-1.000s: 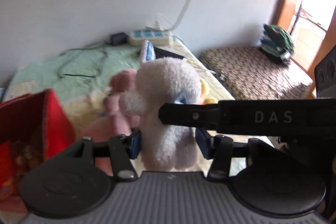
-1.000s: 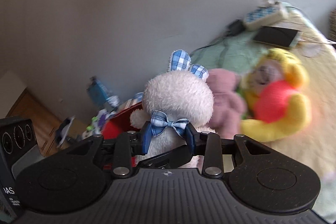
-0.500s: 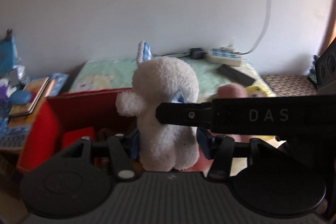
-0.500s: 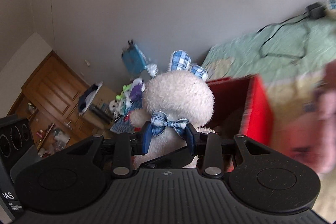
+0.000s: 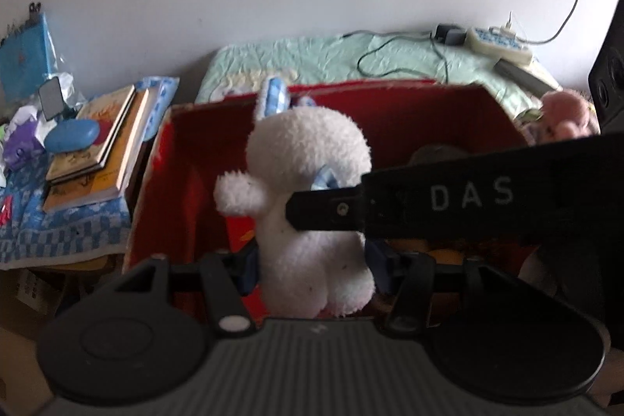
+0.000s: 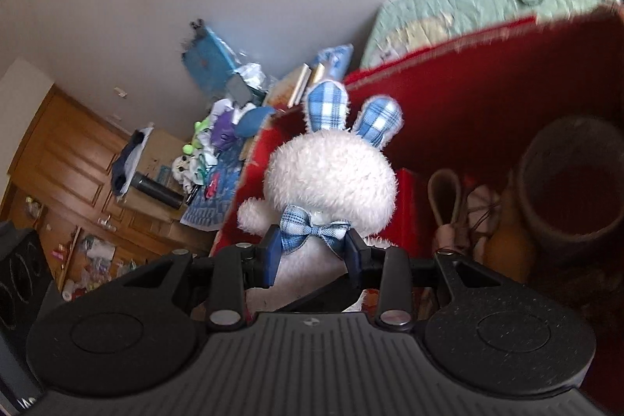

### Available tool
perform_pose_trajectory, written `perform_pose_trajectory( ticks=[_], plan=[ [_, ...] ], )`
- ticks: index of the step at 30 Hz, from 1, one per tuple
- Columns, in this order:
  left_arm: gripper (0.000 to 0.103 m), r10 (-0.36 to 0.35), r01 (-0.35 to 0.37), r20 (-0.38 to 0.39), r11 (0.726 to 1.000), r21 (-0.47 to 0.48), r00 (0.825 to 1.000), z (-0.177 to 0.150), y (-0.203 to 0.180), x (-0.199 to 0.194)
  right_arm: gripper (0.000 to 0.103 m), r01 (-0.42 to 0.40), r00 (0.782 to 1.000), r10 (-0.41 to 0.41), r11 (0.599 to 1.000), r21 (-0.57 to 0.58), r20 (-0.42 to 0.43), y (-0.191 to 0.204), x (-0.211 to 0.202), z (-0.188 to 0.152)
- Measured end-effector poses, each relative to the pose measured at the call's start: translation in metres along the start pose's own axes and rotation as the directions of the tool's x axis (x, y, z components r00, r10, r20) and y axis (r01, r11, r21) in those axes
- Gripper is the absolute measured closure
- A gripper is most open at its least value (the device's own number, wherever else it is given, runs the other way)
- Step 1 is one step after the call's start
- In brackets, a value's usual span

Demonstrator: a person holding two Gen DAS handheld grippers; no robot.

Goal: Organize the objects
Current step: 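Lift the white bunny with the right gripper and carry it into the red box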

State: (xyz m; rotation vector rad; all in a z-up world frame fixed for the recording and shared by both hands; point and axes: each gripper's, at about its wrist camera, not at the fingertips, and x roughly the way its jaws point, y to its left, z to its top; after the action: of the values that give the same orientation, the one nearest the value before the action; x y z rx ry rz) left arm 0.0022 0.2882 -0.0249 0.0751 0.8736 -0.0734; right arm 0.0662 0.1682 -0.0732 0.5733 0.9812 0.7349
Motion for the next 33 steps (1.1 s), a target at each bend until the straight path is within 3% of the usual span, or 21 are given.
perform_pose_trajectory(
  ticks=[9, 18, 21, 25, 28, 33],
  plan=[
    [0.043, -0.029, 0.030, -0.060, 1.000, 0.007, 0.998, -0.005, 0.026, 0.016, 0.064, 0.051, 0.997, -0.047, 0.997, 0.058, -0.068, 0.002, 0.022, 0.008],
    [0.048, 0.000, 0.000, -0.072, 1.000, -0.004, 0.997, -0.007, 0.029, 0.011, 0.062, 0.051, 0.995, -0.048, 0.998, 0.032, -0.090, -0.001, 0.023, 0.008],
    [0.043, 0.046, -0.044, -0.064, 0.999, 0.028, 0.997, -0.008, 0.026, 0.007, 0.061, 0.065, 0.995, -0.062, 0.997, 0.029, -0.079, -0.001, 0.022, 0.009],
    [0.026, 0.103, -0.102, -0.022, 0.994, 0.036, 0.994, -0.006, 0.028, -0.001, 0.059, 0.049, 0.997, -0.048, 0.999, 0.004, -0.064, 0.005, 0.027, 0.009],
    [0.025, 0.079, -0.079, -0.022, 0.997, 0.007, 0.997, -0.005, 0.035, -0.004, 0.059, 0.018, 0.996, -0.024, 0.997, -0.075, -0.084, 0.013, 0.031, 0.009],
    [0.026, 0.081, -0.081, -0.025, 0.997, -0.004, 0.996, -0.008, 0.036, -0.006, 0.059, 0.003, 0.997, -0.007, 0.999, -0.052, -0.081, 0.010, 0.031, 0.011]
  ],
)
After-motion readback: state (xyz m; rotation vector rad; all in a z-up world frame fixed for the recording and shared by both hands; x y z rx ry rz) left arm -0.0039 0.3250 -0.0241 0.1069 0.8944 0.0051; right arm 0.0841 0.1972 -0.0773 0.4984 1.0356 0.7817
